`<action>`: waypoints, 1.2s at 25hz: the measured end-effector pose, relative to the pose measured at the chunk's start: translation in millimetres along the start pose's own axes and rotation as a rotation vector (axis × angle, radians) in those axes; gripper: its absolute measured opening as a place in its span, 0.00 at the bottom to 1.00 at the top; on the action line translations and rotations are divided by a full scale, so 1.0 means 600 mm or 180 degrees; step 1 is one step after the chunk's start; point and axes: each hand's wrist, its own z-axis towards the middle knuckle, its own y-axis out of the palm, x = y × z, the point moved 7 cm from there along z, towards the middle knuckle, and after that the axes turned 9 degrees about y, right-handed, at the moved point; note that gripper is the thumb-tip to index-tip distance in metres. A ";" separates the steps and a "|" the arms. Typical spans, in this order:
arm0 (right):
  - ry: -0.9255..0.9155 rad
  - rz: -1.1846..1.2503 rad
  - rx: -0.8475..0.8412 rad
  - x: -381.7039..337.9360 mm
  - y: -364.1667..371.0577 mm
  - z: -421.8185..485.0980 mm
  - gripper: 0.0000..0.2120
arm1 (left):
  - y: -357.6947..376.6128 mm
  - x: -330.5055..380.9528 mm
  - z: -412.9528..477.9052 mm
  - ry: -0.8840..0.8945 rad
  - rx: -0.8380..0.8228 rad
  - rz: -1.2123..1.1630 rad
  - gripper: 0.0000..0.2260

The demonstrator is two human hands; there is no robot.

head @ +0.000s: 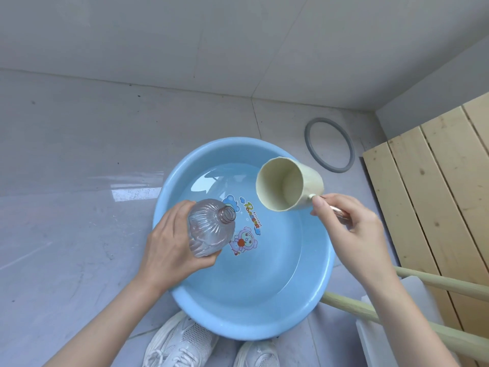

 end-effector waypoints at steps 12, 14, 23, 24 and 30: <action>0.0312 -0.0964 -0.0189 0.145 0.116 0.096 0.13 | 0.009 -0.004 0.003 -0.0148 -0.0479 0.0141 0.41; 0.0117 -0.1266 -0.0063 0.152 0.136 0.108 0.14 | 0.011 -0.002 0.003 -0.0215 -0.0544 0.0186 0.41; -0.0112 -0.2281 -0.0036 0.136 0.188 0.137 0.18 | 0.005 0.007 0.009 -0.0267 -0.0492 0.0250 0.40; -0.0093 -0.2323 -0.0073 0.135 0.191 0.138 0.19 | 0.005 0.007 0.009 -0.0285 -0.0506 0.0243 0.40; -0.0010 -0.2459 -0.0275 0.137 0.202 0.136 0.19 | 0.010 0.001 0.006 -0.0357 -0.0619 0.0281 0.41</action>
